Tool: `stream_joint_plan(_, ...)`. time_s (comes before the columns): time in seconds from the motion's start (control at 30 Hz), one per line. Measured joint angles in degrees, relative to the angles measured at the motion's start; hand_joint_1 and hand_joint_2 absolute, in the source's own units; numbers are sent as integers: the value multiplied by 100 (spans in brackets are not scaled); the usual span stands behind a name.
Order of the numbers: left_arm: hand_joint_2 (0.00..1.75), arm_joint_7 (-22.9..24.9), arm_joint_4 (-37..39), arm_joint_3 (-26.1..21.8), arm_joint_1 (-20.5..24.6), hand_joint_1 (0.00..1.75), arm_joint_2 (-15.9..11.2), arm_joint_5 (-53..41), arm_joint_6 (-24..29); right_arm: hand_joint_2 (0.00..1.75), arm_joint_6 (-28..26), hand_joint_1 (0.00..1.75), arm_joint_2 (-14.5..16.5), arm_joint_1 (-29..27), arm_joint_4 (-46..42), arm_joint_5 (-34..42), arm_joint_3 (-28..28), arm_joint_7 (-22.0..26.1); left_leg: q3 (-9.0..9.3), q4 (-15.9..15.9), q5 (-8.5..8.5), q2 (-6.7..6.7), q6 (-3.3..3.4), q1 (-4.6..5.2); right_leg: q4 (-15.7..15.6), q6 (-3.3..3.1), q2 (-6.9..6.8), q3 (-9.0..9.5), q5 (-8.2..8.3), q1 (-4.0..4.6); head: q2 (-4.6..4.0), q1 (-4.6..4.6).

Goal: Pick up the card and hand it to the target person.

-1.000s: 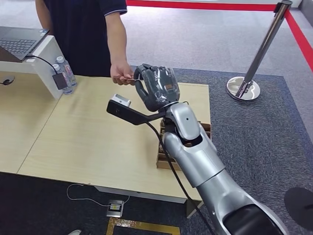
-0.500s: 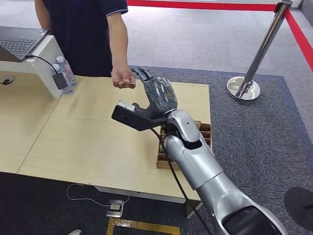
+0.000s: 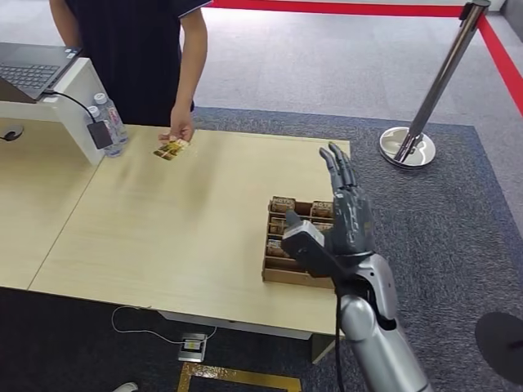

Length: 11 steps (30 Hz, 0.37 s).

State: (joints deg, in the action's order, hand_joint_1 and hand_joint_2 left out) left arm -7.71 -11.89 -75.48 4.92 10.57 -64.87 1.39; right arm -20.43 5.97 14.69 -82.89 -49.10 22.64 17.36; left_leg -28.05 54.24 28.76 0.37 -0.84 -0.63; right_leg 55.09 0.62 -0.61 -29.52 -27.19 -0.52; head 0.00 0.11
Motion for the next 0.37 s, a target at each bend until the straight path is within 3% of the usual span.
stream_joint_plan(0.2, 0, -3, -2, -69, -3, 0, 20, 19, 38, 175, -177, 0, -59, -1724, -1621, 106, -908, -125, -2, 0, 9, 3, 0, 0, -1, -1, 0, -3, -7, -3, 0, 1)
stream_joint_plan(0.37, 0, -57, -2, -83, -2, 0, 21, 43, 32, 175, 190, 0, 169, -2492, -1996, 473, -1873, -120, 0, -1, 8, 4, 0, -1, -1, 0, 0, 1, -8, -3, 0, 0)
